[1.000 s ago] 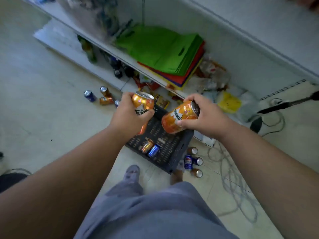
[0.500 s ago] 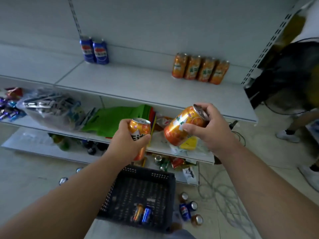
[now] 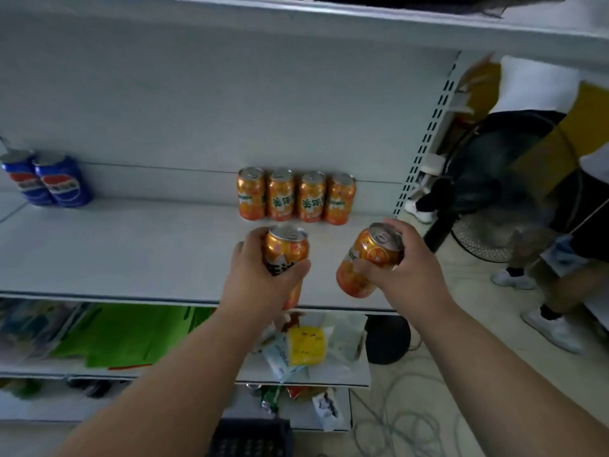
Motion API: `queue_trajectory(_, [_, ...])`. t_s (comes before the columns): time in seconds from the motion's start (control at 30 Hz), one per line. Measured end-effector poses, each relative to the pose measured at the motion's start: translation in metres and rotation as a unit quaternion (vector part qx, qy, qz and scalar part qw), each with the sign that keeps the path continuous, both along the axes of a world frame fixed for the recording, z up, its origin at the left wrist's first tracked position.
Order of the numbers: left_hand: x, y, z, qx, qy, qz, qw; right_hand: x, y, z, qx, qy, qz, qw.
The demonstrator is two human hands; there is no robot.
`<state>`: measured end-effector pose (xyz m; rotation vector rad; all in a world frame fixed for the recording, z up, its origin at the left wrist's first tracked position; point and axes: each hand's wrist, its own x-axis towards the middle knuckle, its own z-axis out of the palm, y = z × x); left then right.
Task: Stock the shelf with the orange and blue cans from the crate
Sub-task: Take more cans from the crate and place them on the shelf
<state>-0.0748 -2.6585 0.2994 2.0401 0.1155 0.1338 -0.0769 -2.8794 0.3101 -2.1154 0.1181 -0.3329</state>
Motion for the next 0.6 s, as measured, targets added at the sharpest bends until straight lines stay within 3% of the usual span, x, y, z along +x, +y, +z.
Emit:
queue_trajectory(0.17, [0.071, -0.056, 0.003, 0.091, -0.05, -0.063, 0.993, 0.036, -0.032, -0.007, -0.034, 0.009, -0.051, 0.998])
queue_trajectory(0.37, [0.129, -0.109, -0.015, 0.154, -0.028, -0.129, 0.979, 0.048, -0.064, -0.021, -0.049, 0.024, -0.064, 0.996])
queue_trajectory(0.6, [0.176, -0.137, -0.002, 0.298, -0.105, -0.238, 0.919, 0.065, -0.078, -0.035, -0.057, 0.058, -0.066, 0.995])
